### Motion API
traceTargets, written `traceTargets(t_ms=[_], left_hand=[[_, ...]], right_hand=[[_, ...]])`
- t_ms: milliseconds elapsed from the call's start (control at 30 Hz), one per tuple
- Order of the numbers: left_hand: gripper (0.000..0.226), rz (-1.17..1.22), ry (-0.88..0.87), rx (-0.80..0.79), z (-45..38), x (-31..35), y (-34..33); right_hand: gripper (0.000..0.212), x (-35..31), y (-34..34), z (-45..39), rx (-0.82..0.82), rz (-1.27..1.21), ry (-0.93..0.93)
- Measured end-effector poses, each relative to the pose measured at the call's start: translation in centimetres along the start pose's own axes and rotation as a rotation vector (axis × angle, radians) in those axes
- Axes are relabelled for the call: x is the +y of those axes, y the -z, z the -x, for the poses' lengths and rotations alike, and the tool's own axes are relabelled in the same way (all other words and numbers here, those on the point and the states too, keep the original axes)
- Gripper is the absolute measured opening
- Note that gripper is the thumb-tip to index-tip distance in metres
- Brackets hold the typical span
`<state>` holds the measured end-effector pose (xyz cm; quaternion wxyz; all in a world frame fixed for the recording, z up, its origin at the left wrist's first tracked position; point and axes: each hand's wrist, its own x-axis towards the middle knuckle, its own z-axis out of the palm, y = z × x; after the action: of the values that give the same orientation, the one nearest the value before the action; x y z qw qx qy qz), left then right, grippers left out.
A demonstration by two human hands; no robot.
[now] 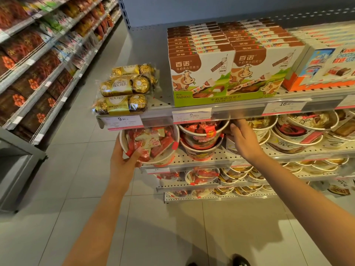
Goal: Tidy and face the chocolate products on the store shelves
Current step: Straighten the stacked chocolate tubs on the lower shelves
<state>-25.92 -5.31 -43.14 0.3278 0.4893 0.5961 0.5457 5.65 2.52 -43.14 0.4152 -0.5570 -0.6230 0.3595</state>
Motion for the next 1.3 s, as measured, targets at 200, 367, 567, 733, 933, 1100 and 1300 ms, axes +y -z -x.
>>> traceTargets(t_ms=[200,367,567,733,933,1100,1300], left_hand=[[0.026,0.194,0.112,0.009,-1.7,1.1,0.5],[0.022,0.331,0.374,0.037,-3.4,1.4,-0.2],[0.023,0.337,0.308,-0.004,-3.9,1.4,0.1],[0.087,-0.216,0.169,-0.051,-2.9,-0.8,0.0],[0.120,-0.180,0.053,0.035,-3.4,-1.6,-2.9],[0.114,-0.148,0.055,0.180,-3.0,-1.3,-4.4],[0.116,-0.166,0.054,0.011,-3.9,-2.0,-1.5]], right_hand=[[0.060,-0.4,0.5,0.9,-0.002,0.218,0.178],[0.066,-0.9,0.4,1.0,-0.038,0.370,0.320],[0.068,-1.3,0.6,-0.4,-0.123,0.535,0.366],[0.057,-2.4,0.7,-0.7,-0.102,0.545,0.399],[0.055,-2.3,0.3,-0.7,-0.040,0.596,0.397],[0.057,-1.3,-0.4,-0.5,0.007,0.607,0.361],[0.057,-1.3,-0.4,-0.7,-0.003,0.611,0.313]])
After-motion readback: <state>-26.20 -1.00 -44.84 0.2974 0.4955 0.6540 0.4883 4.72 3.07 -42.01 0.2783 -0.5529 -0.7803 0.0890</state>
